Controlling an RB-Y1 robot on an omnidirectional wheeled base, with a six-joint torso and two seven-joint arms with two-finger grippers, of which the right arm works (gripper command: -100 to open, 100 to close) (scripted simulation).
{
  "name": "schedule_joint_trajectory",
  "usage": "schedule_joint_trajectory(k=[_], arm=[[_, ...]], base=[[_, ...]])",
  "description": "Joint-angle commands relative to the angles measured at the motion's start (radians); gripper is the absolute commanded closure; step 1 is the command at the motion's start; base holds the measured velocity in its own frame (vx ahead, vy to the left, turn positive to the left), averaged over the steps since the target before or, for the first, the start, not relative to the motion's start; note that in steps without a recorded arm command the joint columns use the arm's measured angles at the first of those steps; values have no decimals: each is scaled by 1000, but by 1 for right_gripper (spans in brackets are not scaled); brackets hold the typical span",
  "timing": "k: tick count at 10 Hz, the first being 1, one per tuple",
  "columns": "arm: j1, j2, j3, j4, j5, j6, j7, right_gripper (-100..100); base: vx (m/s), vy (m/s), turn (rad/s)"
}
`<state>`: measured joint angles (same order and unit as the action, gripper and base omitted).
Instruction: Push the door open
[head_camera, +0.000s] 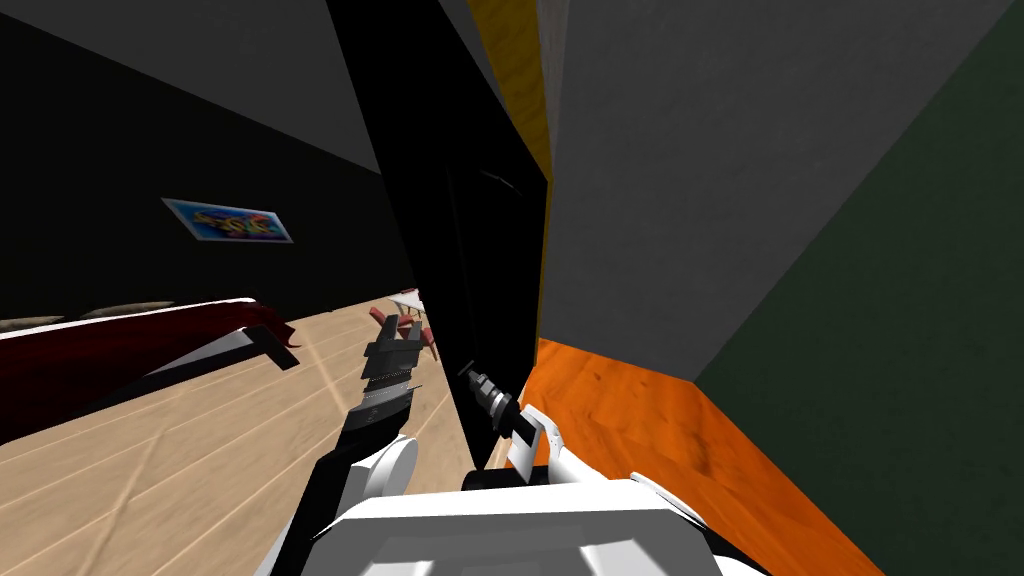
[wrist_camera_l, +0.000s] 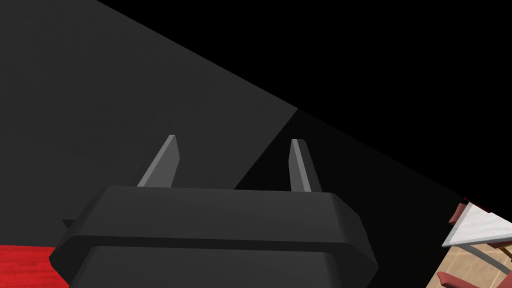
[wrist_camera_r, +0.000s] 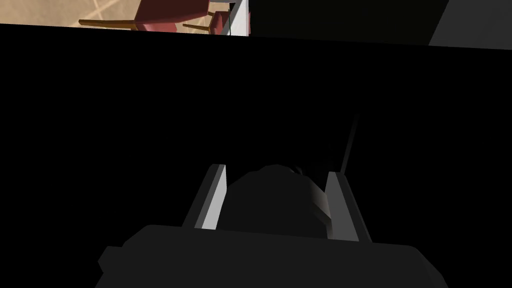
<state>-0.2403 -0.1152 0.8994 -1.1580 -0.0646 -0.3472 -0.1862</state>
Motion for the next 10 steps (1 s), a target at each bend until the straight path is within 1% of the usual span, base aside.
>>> schedule_joint_trajectory(k=[1,2,6,7,10], arm=[[11,4,-14,-7,19,3,-1,100],[24,7,-21,-14,35,6,-2,100],[82,22,-55,-42,107,19,-11,100],[89,25,-59,-46,116,20,-12,100],[113,34,-73,-57,145,26,-15,100]], base=[[76,166,-133],[66,182,-146],[106,226,-146],[102,193,-106],[56,114,-72]])
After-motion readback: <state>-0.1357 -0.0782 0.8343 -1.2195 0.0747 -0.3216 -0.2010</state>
